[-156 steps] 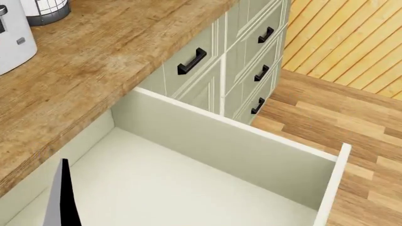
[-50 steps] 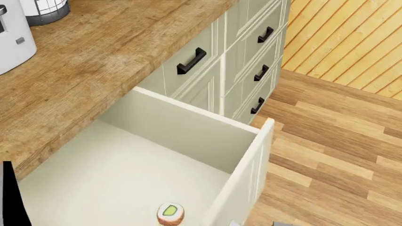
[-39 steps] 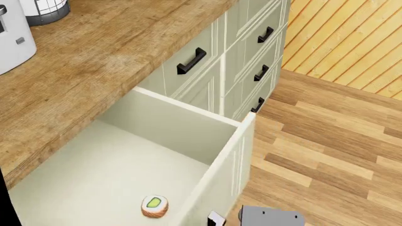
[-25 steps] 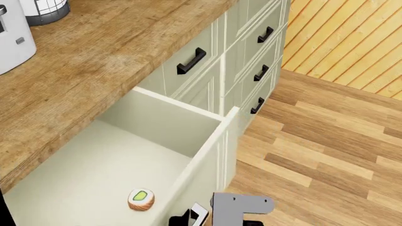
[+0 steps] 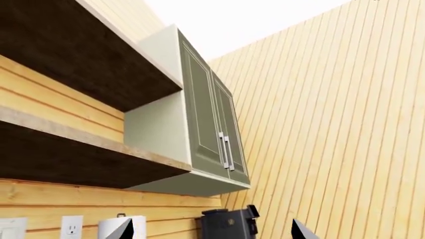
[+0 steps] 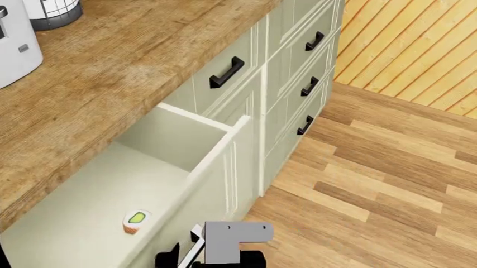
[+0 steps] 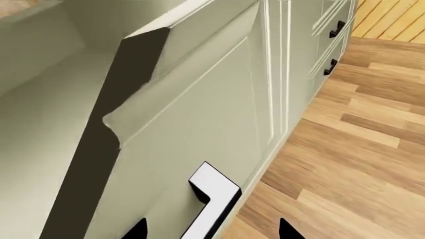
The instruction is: Close the right drawer.
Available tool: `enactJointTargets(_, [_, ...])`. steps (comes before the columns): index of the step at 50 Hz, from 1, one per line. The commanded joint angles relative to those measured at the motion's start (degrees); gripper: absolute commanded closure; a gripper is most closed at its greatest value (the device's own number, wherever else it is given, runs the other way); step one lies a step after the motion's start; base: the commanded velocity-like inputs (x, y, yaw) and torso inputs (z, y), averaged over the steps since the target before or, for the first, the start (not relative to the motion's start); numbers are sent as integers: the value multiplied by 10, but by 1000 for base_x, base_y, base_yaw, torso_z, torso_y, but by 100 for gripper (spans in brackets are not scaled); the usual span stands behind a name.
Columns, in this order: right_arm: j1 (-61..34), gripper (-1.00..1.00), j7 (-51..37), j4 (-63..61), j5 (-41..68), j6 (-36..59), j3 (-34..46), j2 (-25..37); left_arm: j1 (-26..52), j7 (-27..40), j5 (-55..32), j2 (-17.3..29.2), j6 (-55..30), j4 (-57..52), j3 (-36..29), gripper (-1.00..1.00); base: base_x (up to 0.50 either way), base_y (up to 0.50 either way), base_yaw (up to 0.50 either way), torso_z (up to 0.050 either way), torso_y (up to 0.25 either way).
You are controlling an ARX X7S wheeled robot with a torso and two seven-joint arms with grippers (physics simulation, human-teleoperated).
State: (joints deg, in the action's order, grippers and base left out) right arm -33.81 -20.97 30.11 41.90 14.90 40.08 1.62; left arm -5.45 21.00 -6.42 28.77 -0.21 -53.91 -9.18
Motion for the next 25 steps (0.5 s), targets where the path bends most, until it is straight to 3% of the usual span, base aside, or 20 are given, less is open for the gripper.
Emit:
enactJointTargets(1, [-72,-100,3,77,200,-124,208,-16,19,4,-6,4,-29,-19,4,-100,0,0,0,0,0])
enactJointTargets(10, [-129,-100,-10,89,342,-215,380,-16,13,7,2,4,-25,-15,0,-100,0,0,0,0,0])
enactJointTargets(16, [-154,-100,-20,63,384,-252,452,-15,12,9,2,4,-24,-14,0,-100,0,0,0,0,0])
enactJointTargets(21, [-188,-100,-78,-43,304,-284,488,10,12,10,5,4,-21,-12,-2,-100,0,0,0,0,0])
enactJointTargets(25, [-242,-100,-148,-225,122,-350,525,59,13,10,6,1,-13,-5,-5,-100,0,0,0,0,3])
